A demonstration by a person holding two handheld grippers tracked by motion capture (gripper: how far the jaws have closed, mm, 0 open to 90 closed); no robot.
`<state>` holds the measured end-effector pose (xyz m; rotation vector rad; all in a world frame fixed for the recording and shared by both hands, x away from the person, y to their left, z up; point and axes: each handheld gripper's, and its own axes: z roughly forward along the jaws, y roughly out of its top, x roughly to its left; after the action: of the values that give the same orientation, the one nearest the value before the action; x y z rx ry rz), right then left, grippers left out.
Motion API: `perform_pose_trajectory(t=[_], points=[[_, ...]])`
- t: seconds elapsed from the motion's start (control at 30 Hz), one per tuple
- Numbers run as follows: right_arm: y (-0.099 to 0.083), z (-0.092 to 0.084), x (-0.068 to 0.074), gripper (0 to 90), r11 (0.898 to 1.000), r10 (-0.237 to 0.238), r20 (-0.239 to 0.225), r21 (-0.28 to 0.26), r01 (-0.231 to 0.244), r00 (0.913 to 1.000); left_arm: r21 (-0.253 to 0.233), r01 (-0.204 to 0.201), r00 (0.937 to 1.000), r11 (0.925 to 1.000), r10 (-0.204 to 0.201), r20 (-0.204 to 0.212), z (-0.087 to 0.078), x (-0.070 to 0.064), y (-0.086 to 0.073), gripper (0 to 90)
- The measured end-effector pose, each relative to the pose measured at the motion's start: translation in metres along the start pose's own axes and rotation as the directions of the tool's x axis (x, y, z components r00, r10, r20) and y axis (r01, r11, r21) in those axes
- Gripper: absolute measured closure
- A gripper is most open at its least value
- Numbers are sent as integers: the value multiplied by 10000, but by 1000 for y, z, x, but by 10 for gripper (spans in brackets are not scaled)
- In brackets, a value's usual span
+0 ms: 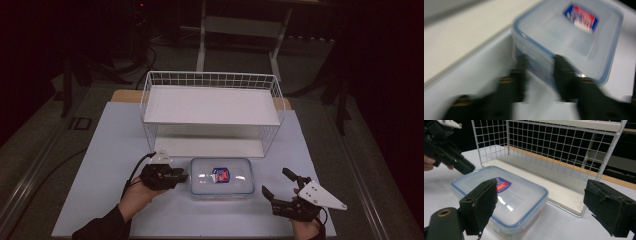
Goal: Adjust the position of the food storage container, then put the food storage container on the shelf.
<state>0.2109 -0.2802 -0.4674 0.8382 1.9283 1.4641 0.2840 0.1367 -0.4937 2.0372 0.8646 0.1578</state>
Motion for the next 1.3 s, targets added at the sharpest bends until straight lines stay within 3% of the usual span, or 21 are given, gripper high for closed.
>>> perform_pose_trajectory(t=[0.03, 0.07, 0.1, 0.13, 0.2, 0.27, 0.3, 0.33, 0.47, 0.6, 0.63, 0.73, 0.87, 0.97, 1.0, 1.1, 1.17, 1.2, 1.23, 1.27, 1.3], points=[[0, 0, 0, 119, 10000, 0, 0, 0, 0, 10000, 0, 0, 10000, 10000, 0, 0, 0, 0, 0, 499], [0, 0, 1, 119, 10000, -70, -44, -15, 70, 10000, -512, 244, 9997, 9984, -241, 62, -6, 2, 2, 348], [0, 0, 1, 119, 10000, -70, -44, -15, 70, 10000, -677, 461, 9988, 9966, -450, 179, -8, 3, 4, 348], [0, 0, 2, 119, 10000, -97, -46, 11, 97, 9999, -633, 638, 9966, 9960, -602, 567, -9, 5, 5, 159], [0, 1, 2, 119, 9999, -102, -51, 19, 103, 9999, -697, 1136, 9914, 9911, -1085, 727, -8, 9, 8, 125], [0, 1, 2, 119, 10000, -84, -82, 41, 84, 9999, -462, 1804, 9767, 9825, -1734, 1268, -3, 15, 10, 90], [0, 1, 2, 119, 10000, -84, -82, 41, 84, 9999, -462, 1804, 9767, 9825, -1734, 1268, -3, 15, 10, 42], [0, 2, 4, 118, 9999, -149, -30, 15, 149, 9999, -32, 2276, 9613, 9737, -2242, 1600, 4, 18, 10, 10], [-1, 5, 5, 115, 9997, -234, -12, 113, 234, 9997, 805, 3147, 9362, 9458, -3232, 1381, 20, 23, 10, 10], [-2, 9, 6, 114, 9989, -389, 47, 262, 387, 9992, 1296, 3913, 8962, 9111, -4092, 1715, 31, 29, 6, 15], [-3, 10, 6, 114, 9989, -346, -19, 313, 347, 9994, 1506, 3950, 8924, 9063, -4174, 1713, 33, 29, 6, 27], [-5, 16, 6, 132, 9959, -380, 61, 820, 374, 9993, 1764, 4459, 8594, 8775, -4748, 1898, 37, 31, 4, 62], [-6, 23, 4, 144, 9896, 116, -87, 1438, -102, 9999, 1968, 4936, 8217, 8471, -5284, 2135, 39, 35, 2, 147], [-5, 24, 4, 148, 9861, 342, -164, 1633, -311, 9993, 2150, 5169, 8000, 8286, -5569, 2233, 41, 38, 1, 179], [-5, 25, 3, 149, 9822, 568, -206, 1804, -521, 9982, 2173, 5273, 7936, 8214, -5675, 2194, 42, 38, 0, 214], [-6, 30, -2, 146, 9648, 1466, -456, 2270, -1327, 9881, 2376, 5507, 7548, 8002, -5989, 2674, 44, 42, -3, 295], [-6, 33, -6, 130, 9502, 2043, -484, 2499, -1862, 9777, 2467, 5495, 7385, 7982, -6021, 3033, 46, 43, -3, 358], [-6, 35, -9, 126, 9393, 2367, -444, 2657, -2169, 9706, 2575, 5354, 7377, 8044, -5939, 3212, 47, 42, -3, 371], [-6, 35, -9, 126, 9393, 2367, -444, 2657, -2169, 9706, 2575, 5354, 7377, 8044, -5939, 3212, 47, 42, -3, 391], [-7, 43, -16, 106, 8920, 3545, -387, 3137, -3255, 9342, 2289, 5003, 7761, 8350, -5497, 3091, 41, 40, 2, 454], [-8, 45, -19, 106, 8702, 3981, -424, 3335, -3626, 9164, 2289, 5003, 7761, 8350, -5497, 3091, 41, 40, 2, 486]])
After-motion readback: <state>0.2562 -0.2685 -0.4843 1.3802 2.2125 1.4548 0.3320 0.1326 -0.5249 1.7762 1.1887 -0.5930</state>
